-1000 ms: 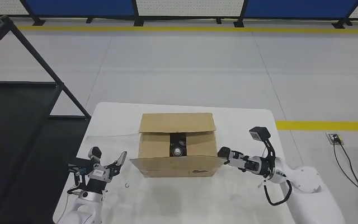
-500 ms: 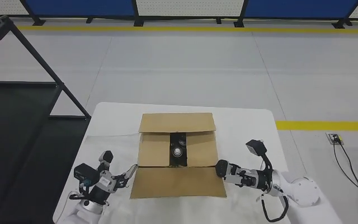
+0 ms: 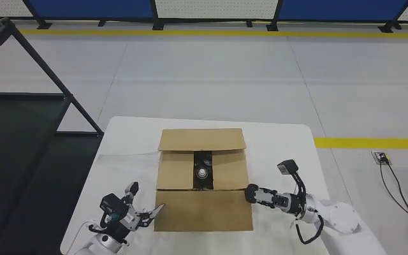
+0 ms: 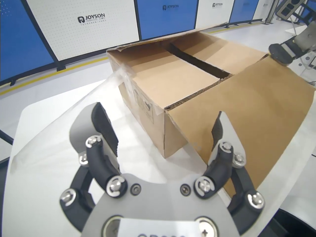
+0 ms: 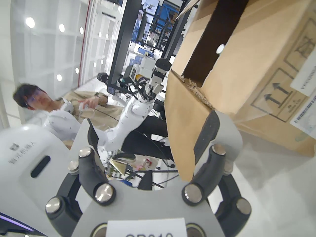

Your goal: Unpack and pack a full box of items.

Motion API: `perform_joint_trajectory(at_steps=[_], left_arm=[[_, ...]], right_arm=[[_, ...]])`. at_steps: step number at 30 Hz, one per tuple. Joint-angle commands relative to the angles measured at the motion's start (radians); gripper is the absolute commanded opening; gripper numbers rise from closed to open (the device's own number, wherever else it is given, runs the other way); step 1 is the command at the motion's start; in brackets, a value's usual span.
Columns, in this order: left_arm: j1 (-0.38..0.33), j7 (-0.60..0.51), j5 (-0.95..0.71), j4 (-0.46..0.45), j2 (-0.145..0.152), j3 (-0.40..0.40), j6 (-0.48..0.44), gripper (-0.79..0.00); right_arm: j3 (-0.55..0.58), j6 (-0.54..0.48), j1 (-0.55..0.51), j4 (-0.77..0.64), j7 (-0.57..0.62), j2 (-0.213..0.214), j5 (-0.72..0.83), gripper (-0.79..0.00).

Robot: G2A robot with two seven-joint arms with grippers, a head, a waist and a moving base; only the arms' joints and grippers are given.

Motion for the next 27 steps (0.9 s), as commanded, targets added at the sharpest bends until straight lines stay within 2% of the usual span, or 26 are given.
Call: perform_joint_trajectory(at_steps=[1,4,15,20,24,27], left_arm=[[-0.007,-0.008,0.003,0.009,-0.001,0.007,0.024,0.000],[-0.016,-0.019,-0.005,0.021,-0.002,0.014,0.042,0.000],[-0.020,-0.027,-0.005,0.023,-0.002,0.016,0.042,0.000],[-0.020,-0.027,-0.005,0.023,-0.002,0.016,0.042,0.000],[-0.020,-0.027,-0.005,0.023,-0.002,0.016,0.042,0.000],[-0.020,-0.027,-0.005,0.023,-0.002,0.016,0.042,0.000]], right_arm=[[-0.001,0.034,0.003,-0.009,0.014,0.000,0.034,0.000],[0.011,0.072,0.001,-0.010,0.011,0.002,0.069,0.000],[0.010,0.076,-0.001,-0.011,0.004,0.001,0.070,0.000],[-0.017,0.152,0.010,-0.023,-0.170,-0.016,0.147,0.000],[-0.050,0.230,0.066,0.017,-0.237,-0.032,0.232,0.000],[-0.087,0.295,0.135,0.070,-0.270,-0.045,0.242,0.000]])
